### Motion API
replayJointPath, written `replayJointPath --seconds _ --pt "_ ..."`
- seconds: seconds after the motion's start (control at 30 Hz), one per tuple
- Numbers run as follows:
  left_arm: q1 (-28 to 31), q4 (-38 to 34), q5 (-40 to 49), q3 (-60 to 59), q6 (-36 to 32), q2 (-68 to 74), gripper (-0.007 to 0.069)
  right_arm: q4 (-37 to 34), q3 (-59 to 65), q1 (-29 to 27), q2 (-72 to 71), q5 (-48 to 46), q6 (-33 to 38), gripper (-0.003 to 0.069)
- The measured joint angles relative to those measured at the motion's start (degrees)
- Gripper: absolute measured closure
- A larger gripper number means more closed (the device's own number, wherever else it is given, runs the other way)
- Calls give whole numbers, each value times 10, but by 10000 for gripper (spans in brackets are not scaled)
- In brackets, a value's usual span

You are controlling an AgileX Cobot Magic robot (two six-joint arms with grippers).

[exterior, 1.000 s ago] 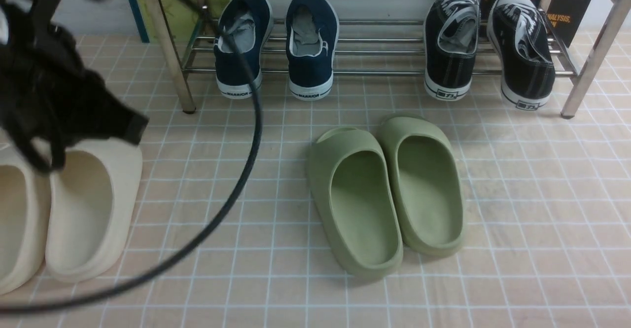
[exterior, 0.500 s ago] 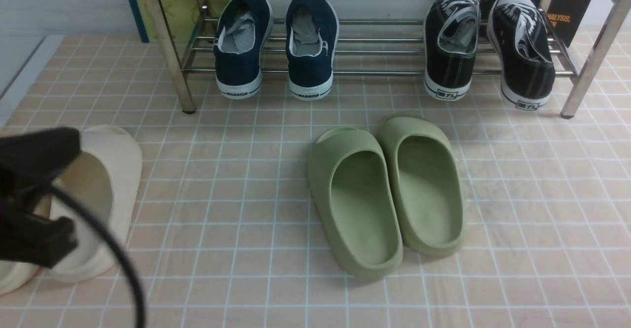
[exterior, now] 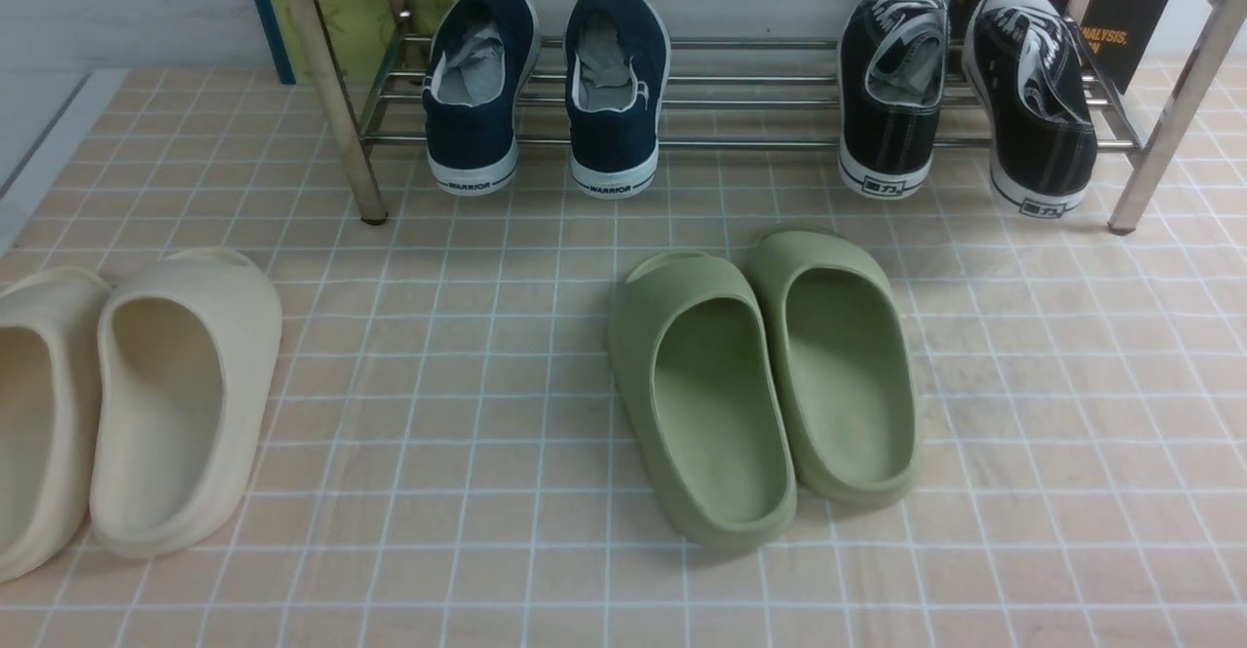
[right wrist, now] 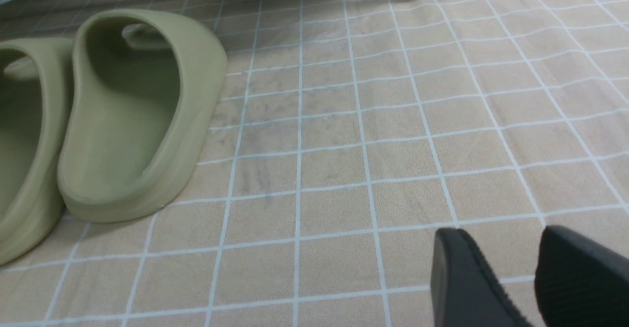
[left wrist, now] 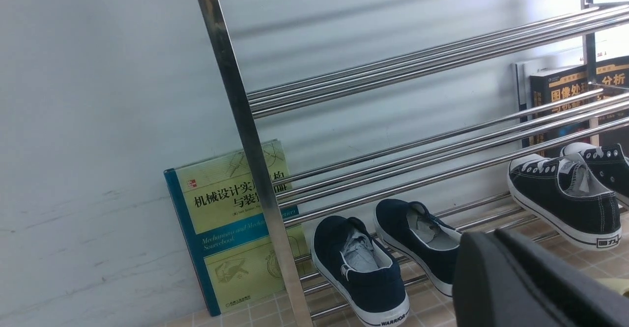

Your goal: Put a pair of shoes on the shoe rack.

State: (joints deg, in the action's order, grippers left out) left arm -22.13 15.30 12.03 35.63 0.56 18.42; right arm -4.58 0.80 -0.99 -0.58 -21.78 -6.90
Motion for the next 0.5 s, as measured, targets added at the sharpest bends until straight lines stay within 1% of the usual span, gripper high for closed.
replayJointPath --seconds 0.37,0.47,0.5 --pt "0 0 -2 -2 0 0 586 1 0 0 0 0 0 420" --pt "0 0 -26 -21 0 -1 583 0 0 0 0 0 0 420" --pt "0 1 -54 -52 0 -6 582 0 0 0 0 0 0 420"
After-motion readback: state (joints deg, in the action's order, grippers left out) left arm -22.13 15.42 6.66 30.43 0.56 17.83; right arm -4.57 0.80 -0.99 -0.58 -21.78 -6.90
